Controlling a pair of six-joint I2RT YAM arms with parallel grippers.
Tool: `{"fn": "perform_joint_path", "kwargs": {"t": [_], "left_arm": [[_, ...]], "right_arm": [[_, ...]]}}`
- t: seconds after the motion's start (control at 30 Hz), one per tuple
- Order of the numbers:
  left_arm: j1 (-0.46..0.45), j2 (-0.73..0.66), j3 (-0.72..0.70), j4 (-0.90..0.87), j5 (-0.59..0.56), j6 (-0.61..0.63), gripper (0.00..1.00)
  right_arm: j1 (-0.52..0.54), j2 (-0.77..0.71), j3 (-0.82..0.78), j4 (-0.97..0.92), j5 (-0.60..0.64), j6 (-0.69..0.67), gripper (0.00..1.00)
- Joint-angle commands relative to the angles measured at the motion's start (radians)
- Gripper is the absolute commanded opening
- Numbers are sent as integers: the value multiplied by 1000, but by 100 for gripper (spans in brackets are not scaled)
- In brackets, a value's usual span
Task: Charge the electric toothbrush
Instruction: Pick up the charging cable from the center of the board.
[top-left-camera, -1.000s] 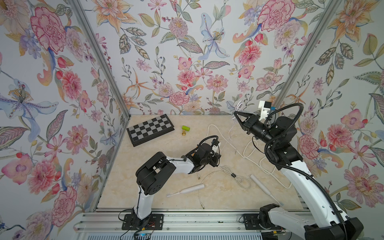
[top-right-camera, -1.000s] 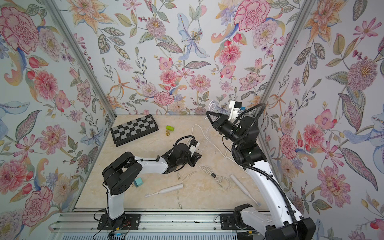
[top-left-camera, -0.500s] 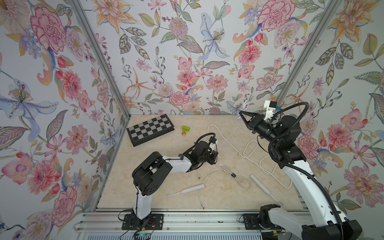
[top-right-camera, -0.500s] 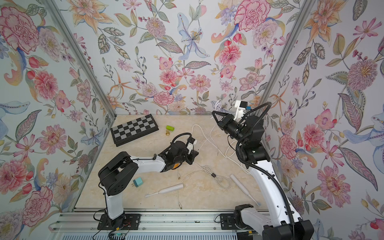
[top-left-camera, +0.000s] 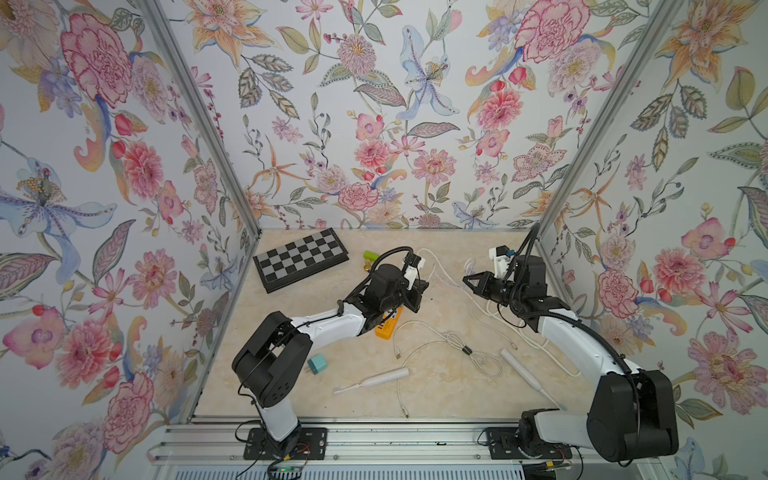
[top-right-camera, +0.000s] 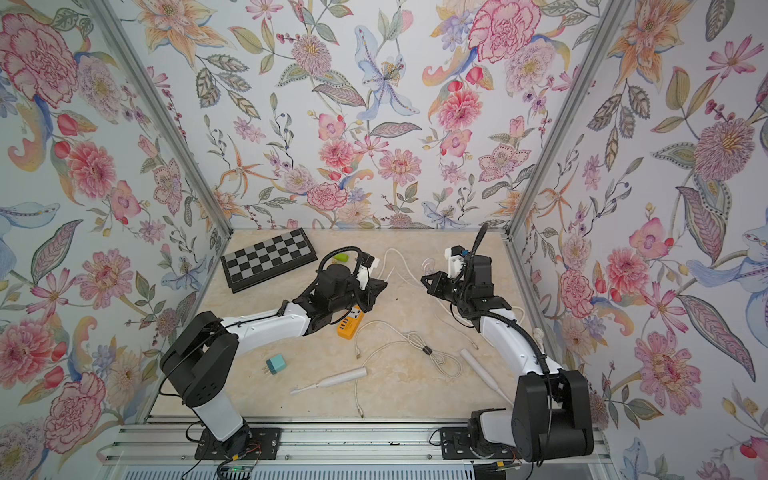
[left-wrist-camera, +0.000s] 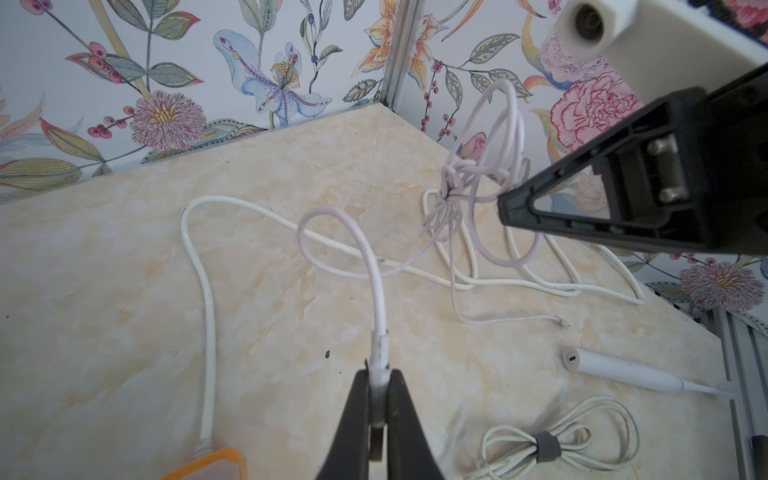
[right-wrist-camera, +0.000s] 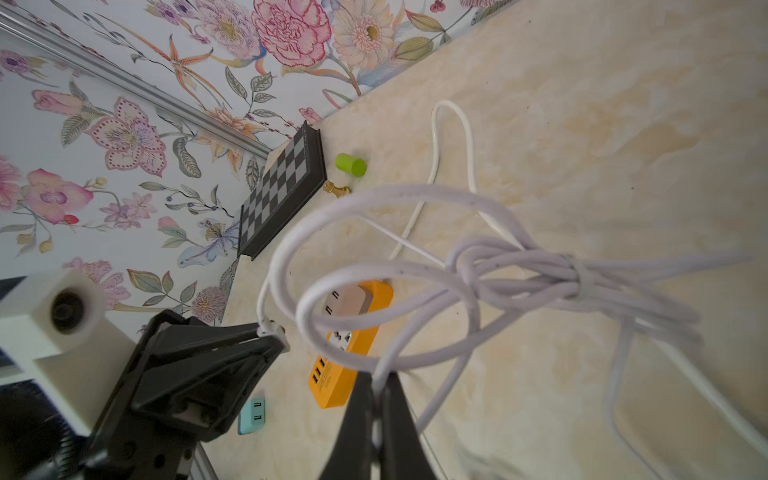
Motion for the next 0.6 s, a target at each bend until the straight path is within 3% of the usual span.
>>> {"fn": "perform_joint_path", "kwargs": {"t": [0.0,0.3,0.5,0.57], "left_arm": [[20,-30,7,-15,54,47,0],[40,-49,40,-57,67,109,0],[62,-54,95,-115,7,107,0],[64,-50,127,-145,4,109,0]], "right_arm": [[17,8,15,11,20,-91,24],[85,-59,163,-192,-23,-15,53],[64,-118,267,-384,185,-31,65],[76,-96,300,-404,145,-30,65]]}}
